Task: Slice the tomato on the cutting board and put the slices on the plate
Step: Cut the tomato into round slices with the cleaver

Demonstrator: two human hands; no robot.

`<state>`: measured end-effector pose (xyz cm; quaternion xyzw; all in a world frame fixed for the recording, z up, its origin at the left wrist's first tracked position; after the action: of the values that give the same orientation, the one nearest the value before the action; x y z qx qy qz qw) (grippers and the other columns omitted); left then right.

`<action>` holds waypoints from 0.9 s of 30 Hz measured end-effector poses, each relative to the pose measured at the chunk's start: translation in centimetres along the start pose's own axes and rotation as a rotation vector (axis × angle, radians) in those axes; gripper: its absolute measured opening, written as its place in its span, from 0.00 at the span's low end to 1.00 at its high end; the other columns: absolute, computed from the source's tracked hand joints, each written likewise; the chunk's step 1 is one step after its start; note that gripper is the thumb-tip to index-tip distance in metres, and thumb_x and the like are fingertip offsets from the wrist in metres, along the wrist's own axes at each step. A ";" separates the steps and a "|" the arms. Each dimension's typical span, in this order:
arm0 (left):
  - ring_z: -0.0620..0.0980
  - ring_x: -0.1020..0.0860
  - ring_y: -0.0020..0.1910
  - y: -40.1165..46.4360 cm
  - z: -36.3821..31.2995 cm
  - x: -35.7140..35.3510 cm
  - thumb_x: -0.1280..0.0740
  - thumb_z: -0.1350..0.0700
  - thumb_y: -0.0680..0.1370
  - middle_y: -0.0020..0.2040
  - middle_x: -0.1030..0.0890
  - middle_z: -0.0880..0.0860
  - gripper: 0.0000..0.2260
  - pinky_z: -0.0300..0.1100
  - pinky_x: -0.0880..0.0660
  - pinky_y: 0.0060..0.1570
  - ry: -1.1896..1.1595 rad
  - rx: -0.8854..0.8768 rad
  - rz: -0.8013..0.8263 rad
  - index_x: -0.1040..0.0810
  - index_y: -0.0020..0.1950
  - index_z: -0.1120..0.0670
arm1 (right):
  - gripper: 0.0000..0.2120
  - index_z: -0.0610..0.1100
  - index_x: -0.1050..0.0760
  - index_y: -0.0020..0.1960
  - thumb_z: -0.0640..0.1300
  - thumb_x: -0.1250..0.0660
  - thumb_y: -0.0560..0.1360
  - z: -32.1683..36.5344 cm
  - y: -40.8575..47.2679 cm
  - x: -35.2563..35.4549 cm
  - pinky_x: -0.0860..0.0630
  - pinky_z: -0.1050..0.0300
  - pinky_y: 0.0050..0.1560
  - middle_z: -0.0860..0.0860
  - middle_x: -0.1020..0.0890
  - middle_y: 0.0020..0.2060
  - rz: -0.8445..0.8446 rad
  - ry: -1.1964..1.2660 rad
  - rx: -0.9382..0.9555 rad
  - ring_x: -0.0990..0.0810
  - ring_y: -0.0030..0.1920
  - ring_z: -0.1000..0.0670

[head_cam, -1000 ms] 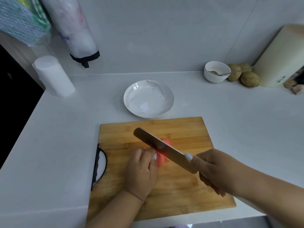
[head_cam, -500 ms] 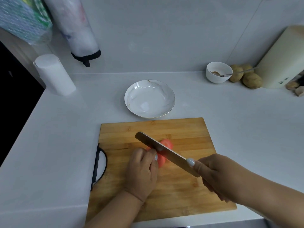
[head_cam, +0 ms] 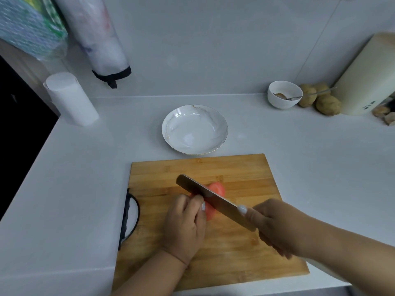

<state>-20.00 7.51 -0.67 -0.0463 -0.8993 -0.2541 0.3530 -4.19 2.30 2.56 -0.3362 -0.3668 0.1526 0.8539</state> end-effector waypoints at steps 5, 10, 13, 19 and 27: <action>0.48 0.28 0.35 0.1 0.2 0.0 0.42 0.53 0.78 0.39 0.26 0.52 0.09 0.41 0.30 0.30 -0.003 0.000 -0.003 0.24 0.50 0.53 | 0.39 0.38 0.25 0.42 0.73 0.52 0.64 -0.5 1.2 -0.7 0.26 0.60 0.31 0.46 0.23 0.27 0.012 -0.032 -0.018 0.26 0.23 0.49; 0.48 0.29 0.35 -0.1 0.0 -0.1 0.41 0.54 0.78 0.39 0.26 0.52 0.07 0.42 0.30 0.30 0.032 -0.029 -0.002 0.27 0.52 0.52 | 0.28 0.43 0.33 0.37 0.67 0.50 0.76 1.2 4.0 -2.1 0.29 0.56 0.33 0.46 0.29 0.27 -0.060 -0.075 0.040 0.32 0.26 0.50; 0.48 0.29 0.35 -0.1 0.1 -0.1 0.42 0.53 0.78 0.39 0.26 0.52 0.07 0.41 0.30 0.30 0.038 -0.026 -0.004 0.26 0.51 0.52 | 0.27 0.44 0.36 0.34 0.65 0.51 0.77 1.5 4.2 -2.3 0.33 0.57 0.32 0.50 0.33 0.24 -0.100 -0.096 0.065 0.35 0.25 0.52; 0.48 0.29 0.35 -0.2 0.0 -0.2 0.41 0.54 0.78 0.39 0.27 0.52 0.06 0.42 0.31 0.31 0.022 -0.032 -0.003 0.26 0.51 0.53 | 0.26 0.44 0.31 0.39 0.64 0.51 0.78 1.3 3.9 -2.6 0.30 0.60 0.31 0.47 0.26 0.30 -0.050 -0.029 0.074 0.30 0.25 0.52; 0.47 0.28 0.35 -0.1 0.1 -0.1 0.41 0.54 0.77 0.40 0.26 0.52 0.05 0.39 0.30 0.30 0.046 0.009 0.019 0.28 0.50 0.52 | 0.35 0.37 0.23 0.45 0.68 0.50 0.73 0.8 3.7 -1.1 0.27 0.60 0.28 0.50 0.25 0.24 -0.048 0.100 0.009 0.28 0.22 0.52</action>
<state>-19.99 7.45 -0.88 -0.0472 -0.8916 -0.2476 0.3761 -5.54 4.80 -0.12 -0.3308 -0.3311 0.1166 0.8760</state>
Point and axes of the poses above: each hand's wrist, its own y-axis towards the middle knuckle, its own x-axis out of the back of the hand, z = x × y, the point moved 9 cm from there along y, towards the middle knuckle
